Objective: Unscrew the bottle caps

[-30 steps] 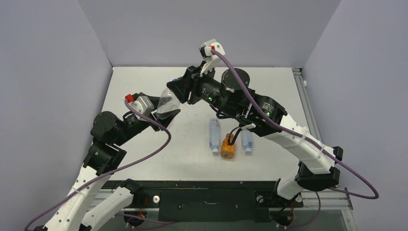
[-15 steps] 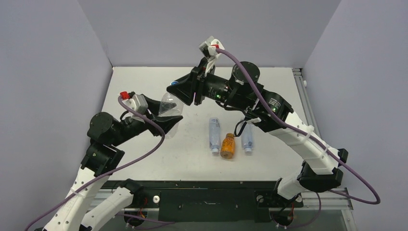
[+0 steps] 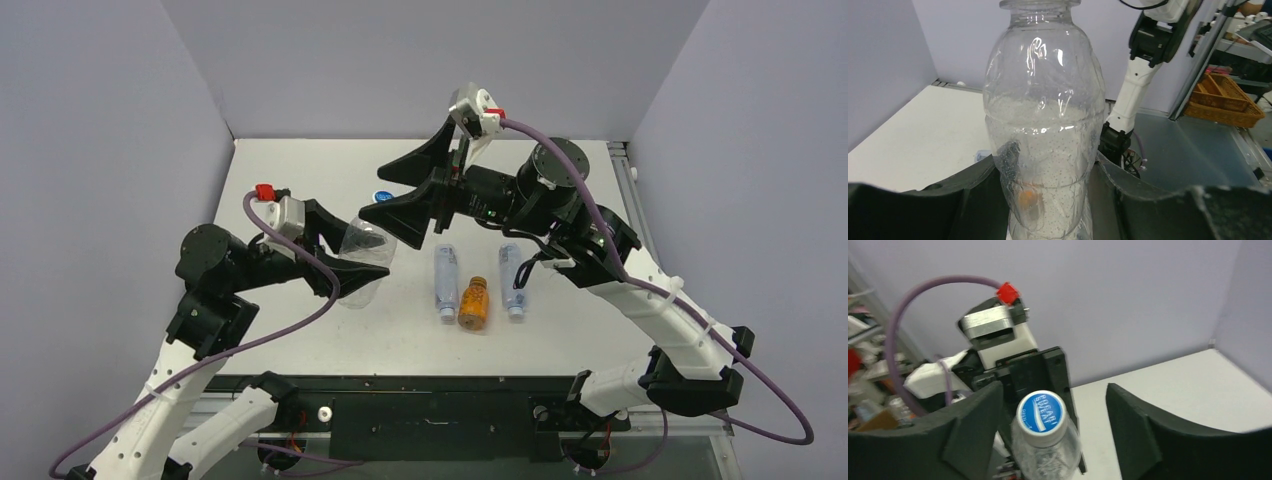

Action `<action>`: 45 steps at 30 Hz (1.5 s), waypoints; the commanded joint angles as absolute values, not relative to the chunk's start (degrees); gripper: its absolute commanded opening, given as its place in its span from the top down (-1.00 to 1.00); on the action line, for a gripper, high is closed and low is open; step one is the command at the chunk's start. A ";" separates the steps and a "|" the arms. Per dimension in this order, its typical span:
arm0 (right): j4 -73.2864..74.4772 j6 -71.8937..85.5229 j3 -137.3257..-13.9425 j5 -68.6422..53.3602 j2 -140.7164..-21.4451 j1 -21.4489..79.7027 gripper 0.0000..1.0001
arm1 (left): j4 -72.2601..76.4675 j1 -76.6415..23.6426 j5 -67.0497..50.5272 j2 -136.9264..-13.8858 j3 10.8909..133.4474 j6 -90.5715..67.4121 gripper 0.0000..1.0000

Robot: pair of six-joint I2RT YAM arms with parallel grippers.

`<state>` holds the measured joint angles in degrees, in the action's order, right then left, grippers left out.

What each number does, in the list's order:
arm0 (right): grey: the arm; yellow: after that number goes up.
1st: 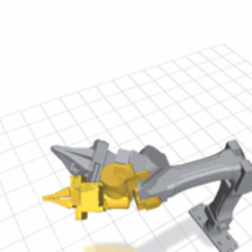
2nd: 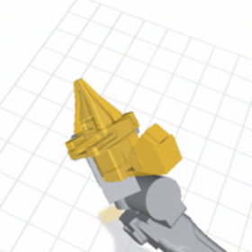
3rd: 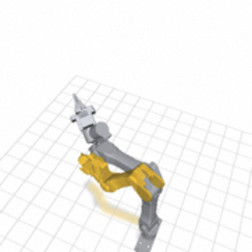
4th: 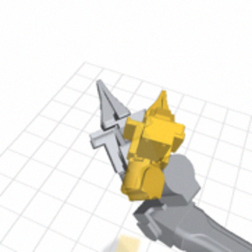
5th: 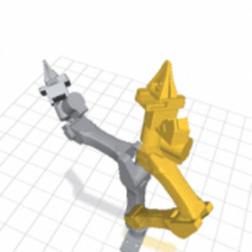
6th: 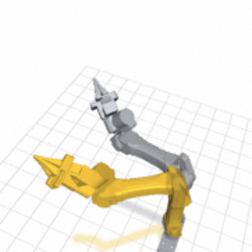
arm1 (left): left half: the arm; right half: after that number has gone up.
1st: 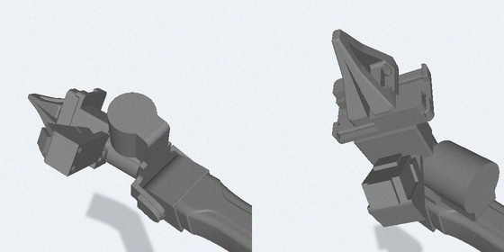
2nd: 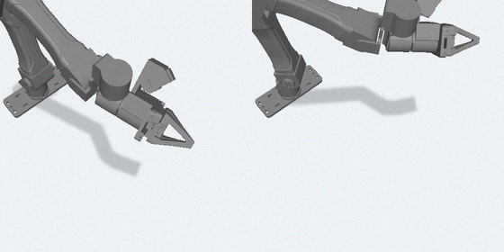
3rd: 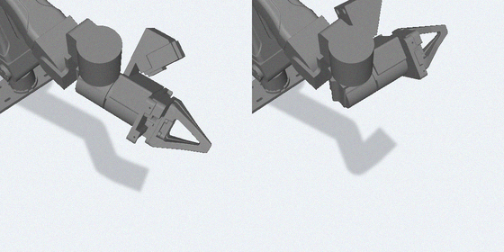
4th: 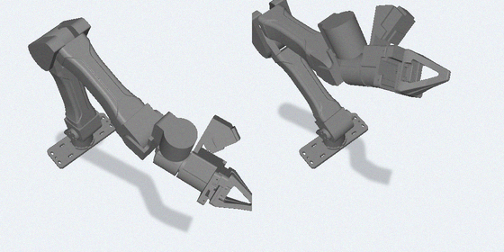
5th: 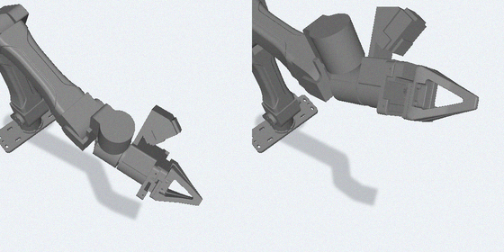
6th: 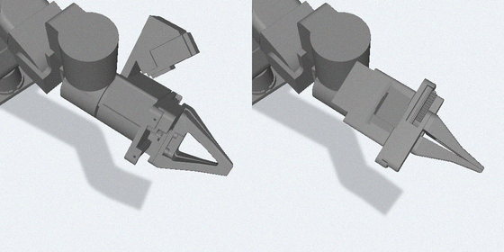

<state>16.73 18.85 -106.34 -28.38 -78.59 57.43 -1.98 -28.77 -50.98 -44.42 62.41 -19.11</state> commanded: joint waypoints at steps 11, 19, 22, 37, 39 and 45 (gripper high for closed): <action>30.81 21.06 -120.68 6.92 -87.45 64.67 -0.58 | -3.82 -28.94 -26.12 -40.95 57.31 4.11 0.93; 30.13 21.92 -120.74 6.65 -89.20 64.95 -0.22 | -4.04 -28.98 -23.49 -40.45 56.64 4.95 0.93; 29.82 22.06 -120.44 6.71 -89.12 64.95 0.12 | -3.94 -28.99 -23.66 -40.30 56.45 4.65 0.93; 24.58 15.03 -115.34 -7.75 -83.74 64.46 1.00 | -3.64 -28.92 -38.14 -41.55 58.58 -6.16 0.93; 22.56 12.96 -112.80 -15.43 -81.90 64.08 1.00 | -3.53 -28.92 -44.26 -43.06 60.60 -10.54 0.93; 14.44 12.42 -105.46 -28.64 -77.13 62.75 1.00 | -1.62 -28.92 -54.77 -44.83 63.00 -20.16 0.92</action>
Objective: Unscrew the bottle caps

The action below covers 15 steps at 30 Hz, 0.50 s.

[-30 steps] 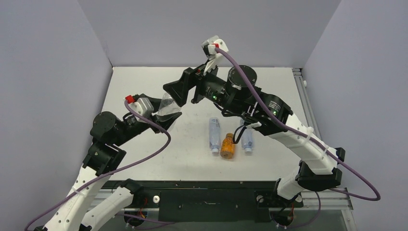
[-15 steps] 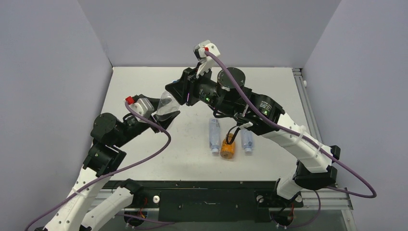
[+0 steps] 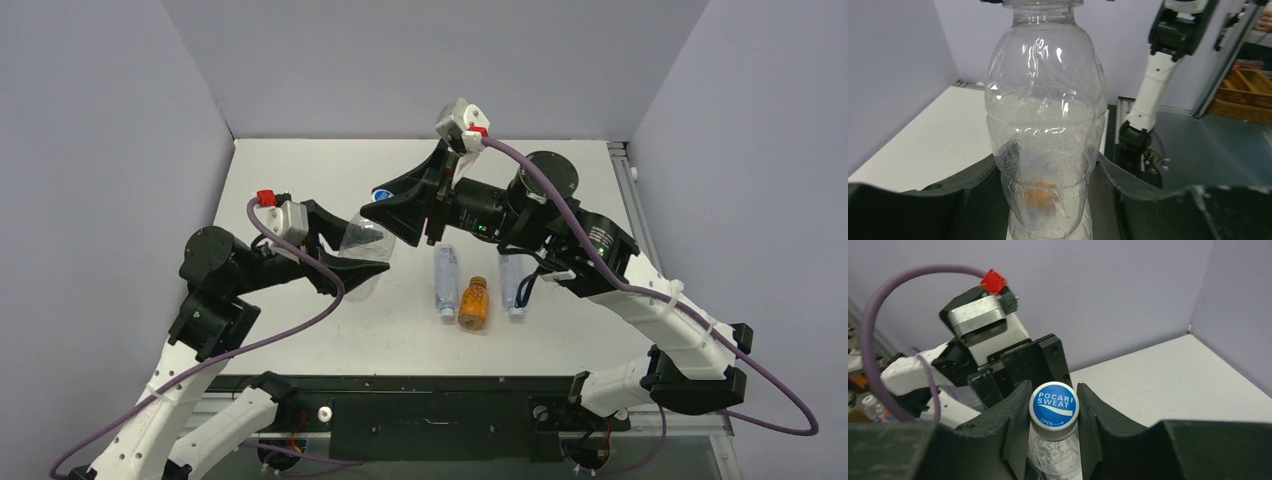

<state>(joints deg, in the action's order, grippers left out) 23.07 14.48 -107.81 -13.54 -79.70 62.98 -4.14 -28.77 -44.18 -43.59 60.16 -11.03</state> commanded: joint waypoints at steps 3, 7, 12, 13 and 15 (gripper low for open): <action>13.51 14.13 -105.68 -36.08 -77.52 61.50 1.00 | -1.01 -28.91 -58.72 -45.14 63.45 -22.63 0.92; 13.10 16.19 -106.34 -41.91 -78.35 59.82 1.00 | 0.13 -28.93 -60.52 -45.58 63.50 -24.59 0.91; 16.95 15.21 -107.51 -30.22 -78.31 59.72 -0.44 | 0.30 -28.92 -53.73 -44.72 62.79 -20.70 0.92; 17.57 15.03 -108.05 -26.89 -78.20 59.87 -0.52 | -0.73 -28.92 -49.69 -44.51 62.60 -19.40 0.92; 19.46 15.26 -109.35 -15.56 -78.42 60.86 -0.60 | -2.58 -28.92 -42.53 -43.58 61.98 -14.78 0.92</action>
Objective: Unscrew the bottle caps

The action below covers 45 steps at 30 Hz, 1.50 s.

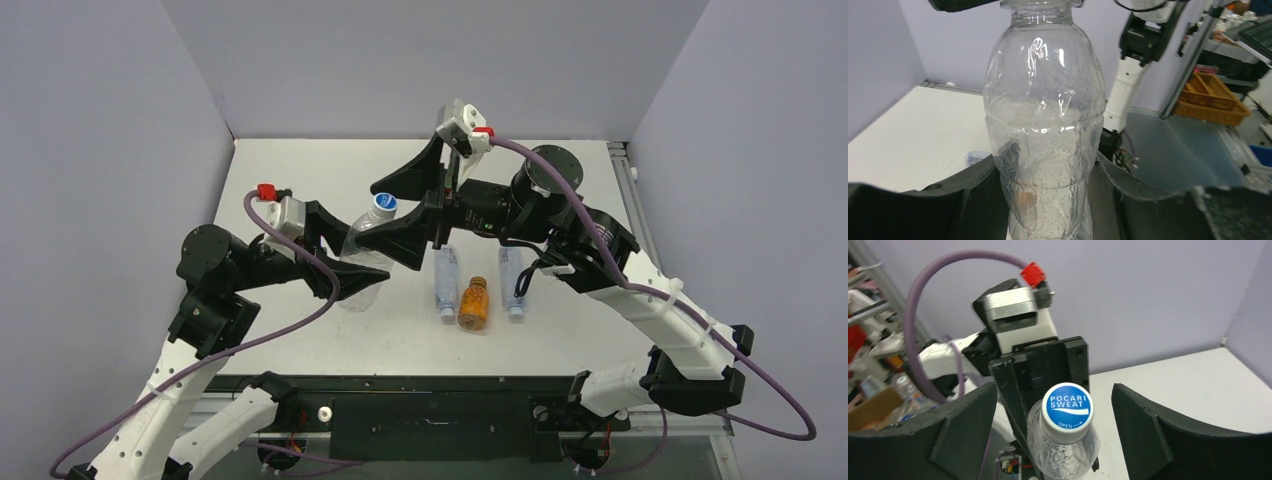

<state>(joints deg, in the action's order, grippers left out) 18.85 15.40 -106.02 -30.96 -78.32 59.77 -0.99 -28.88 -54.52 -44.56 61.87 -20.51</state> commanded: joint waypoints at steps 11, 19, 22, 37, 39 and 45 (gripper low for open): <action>31.64 22.04 -122.46 7.54 -88.86 64.31 -0.59 | -4.13 -28.96 -26.01 -39.76 56.90 4.90 0.91; 31.12 22.49 -124.39 5.58 -91.31 64.51 -0.24 | -5.09 -29.00 -24.68 -39.38 56.39 6.67 0.91; 30.95 22.50 -124.25 5.18 -91.20 64.51 0.10 | -5.54 -28.98 -24.10 -39.68 56.34 6.59 0.91; 26.60 15.73 -118.99 -5.89 -86.41 64.55 1.00 | -4.52 -28.92 -29.13 -41.62 58.76 -4.68 0.90; 25.68 11.66 -117.66 -13.73 -84.51 64.47 1.00 | -3.57 -28.92 -34.84 -42.17 59.91 -8.62 0.90; 22.06 9.03 -113.54 -32.54 -80.35 63.69 1.00 | -1.47 -28.94 -55.26 -45.36 64.88 -20.65 0.89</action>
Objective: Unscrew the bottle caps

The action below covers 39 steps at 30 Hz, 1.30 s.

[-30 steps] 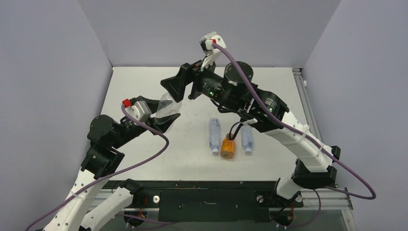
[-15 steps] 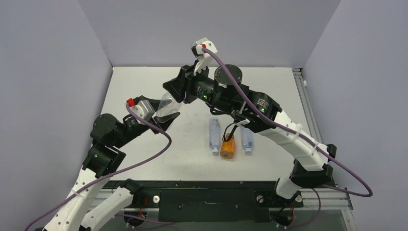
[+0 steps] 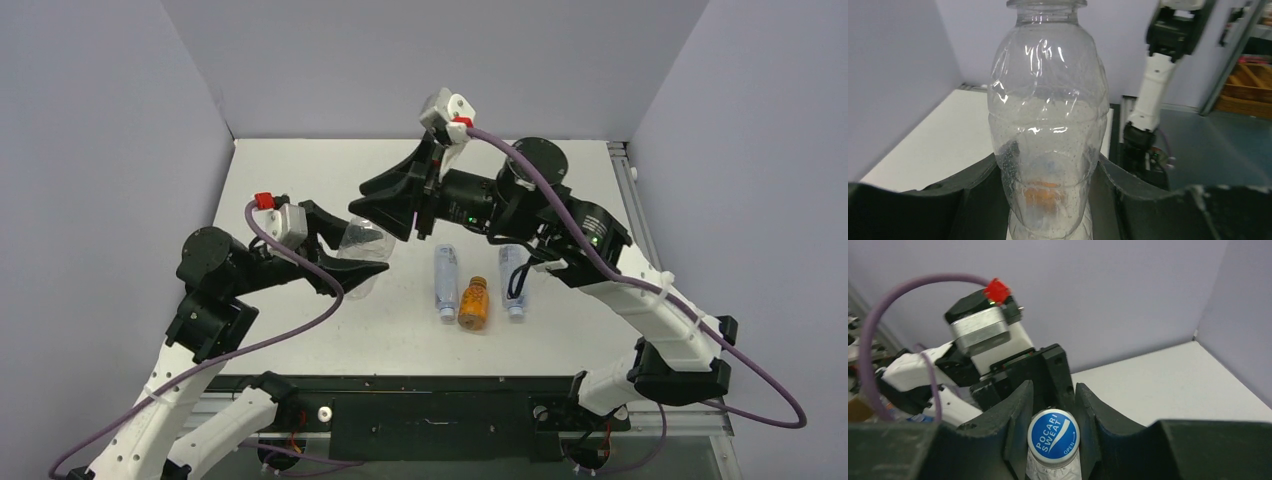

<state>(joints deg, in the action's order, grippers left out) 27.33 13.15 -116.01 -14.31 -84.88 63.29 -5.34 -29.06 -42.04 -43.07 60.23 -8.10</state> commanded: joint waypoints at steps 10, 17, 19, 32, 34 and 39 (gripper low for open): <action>22.15 11.09 -112.10 -17.59 -80.43 63.36 -0.30 | -3.47 -28.99 -52.18 -45.35 65.11 -16.27 0.90; 22.89 19.90 -113.76 7.85 -81.54 64.52 -0.62 | -6.58 -28.92 -37.34 -41.48 59.86 0.82 0.86; 23.68 21.52 -115.11 9.15 -82.47 65.04 -0.63 | -6.85 -28.92 -32.98 -41.12 58.67 2.85 0.86; 29.73 22.22 -120.98 8.98 -89.21 66.52 -0.44 | -7.53 -28.92 -21.81 -40.60 57.95 6.19 0.86; 29.82 22.12 -120.80 9.33 -89.29 66.51 -0.31 | -7.48 -28.92 -21.94 -40.56 57.93 6.04 0.86; 28.88 21.98 -120.19 9.49 -88.86 66.37 0.31 | -7.23 -28.92 -22.33 -40.39 57.80 5.64 0.86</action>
